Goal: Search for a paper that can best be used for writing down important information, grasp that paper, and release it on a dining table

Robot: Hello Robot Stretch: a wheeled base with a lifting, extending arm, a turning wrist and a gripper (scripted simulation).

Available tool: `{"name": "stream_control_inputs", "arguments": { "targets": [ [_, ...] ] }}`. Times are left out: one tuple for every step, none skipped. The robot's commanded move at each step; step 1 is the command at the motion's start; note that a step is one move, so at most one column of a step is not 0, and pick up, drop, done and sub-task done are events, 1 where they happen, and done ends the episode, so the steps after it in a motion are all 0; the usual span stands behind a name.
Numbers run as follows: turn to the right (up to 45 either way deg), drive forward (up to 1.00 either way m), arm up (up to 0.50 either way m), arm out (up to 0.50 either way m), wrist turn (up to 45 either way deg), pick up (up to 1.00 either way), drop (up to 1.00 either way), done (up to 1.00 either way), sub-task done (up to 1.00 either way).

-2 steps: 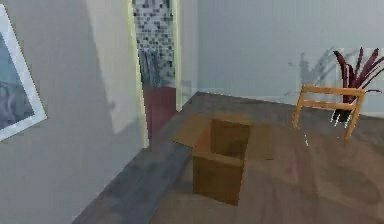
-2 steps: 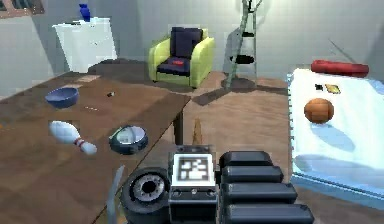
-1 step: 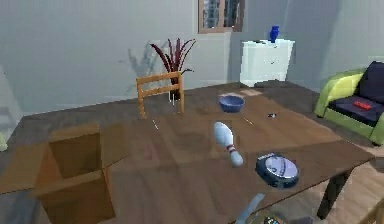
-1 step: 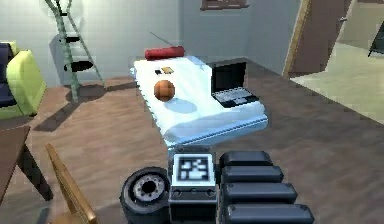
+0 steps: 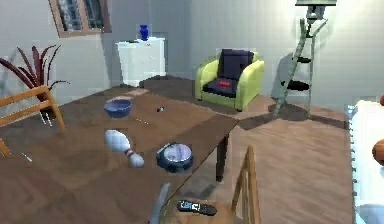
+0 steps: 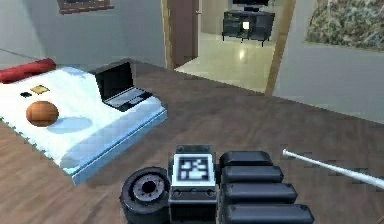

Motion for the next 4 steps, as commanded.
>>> {"name": "stream_control_inputs", "arguments": {
  "targets": [
    [-45.0,0.00,0.00,0.00,0.0,0.00,0.00,0.00,0.00],
    [-30.0,0.00,0.00,0.00,0.0,0.00,0.00,0.00,0.00],
    [0.0,0.25,0.00,0.00,0.0,0.00,0.00,0.00,0.00],
    [45.0,0.00,0.00,0.00,0.0,0.00,0.00,0.00,0.00]
  ]
}}
